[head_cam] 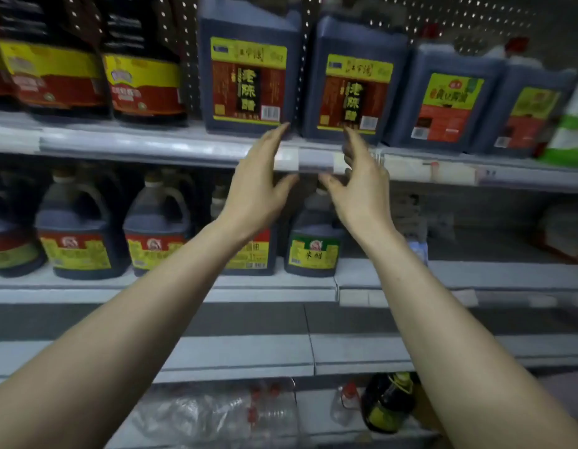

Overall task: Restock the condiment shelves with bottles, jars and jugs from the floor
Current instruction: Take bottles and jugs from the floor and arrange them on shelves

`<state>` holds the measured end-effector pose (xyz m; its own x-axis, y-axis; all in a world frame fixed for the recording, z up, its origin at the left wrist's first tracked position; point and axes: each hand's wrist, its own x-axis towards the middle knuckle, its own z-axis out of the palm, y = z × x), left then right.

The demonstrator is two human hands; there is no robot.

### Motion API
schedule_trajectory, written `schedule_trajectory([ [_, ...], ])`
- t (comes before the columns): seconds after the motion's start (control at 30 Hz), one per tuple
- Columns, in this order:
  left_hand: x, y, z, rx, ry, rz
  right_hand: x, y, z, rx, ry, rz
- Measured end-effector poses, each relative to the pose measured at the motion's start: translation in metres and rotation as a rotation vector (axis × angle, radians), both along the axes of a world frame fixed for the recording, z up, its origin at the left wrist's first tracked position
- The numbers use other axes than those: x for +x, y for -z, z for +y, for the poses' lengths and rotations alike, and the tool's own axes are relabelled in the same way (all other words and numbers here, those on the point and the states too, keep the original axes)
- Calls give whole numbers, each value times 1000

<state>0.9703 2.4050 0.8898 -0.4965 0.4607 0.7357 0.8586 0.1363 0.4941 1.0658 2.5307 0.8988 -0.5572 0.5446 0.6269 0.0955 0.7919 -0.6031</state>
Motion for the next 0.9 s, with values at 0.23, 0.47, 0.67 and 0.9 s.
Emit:
schedule_trajectory([
  [0.23,97,87,11,-88,12,-93,104,80,13,-39,-33,-118],
  [0.47,187,211,8,-271,81,-324,185,201,9,-210,-58,-315],
  [0.67,235,296,7,-480,151,-473,245,294,4,-388,12,-472],
  [0.9,269,412,35,-751,343,-612,316,411,13,-571,168,-636],
])
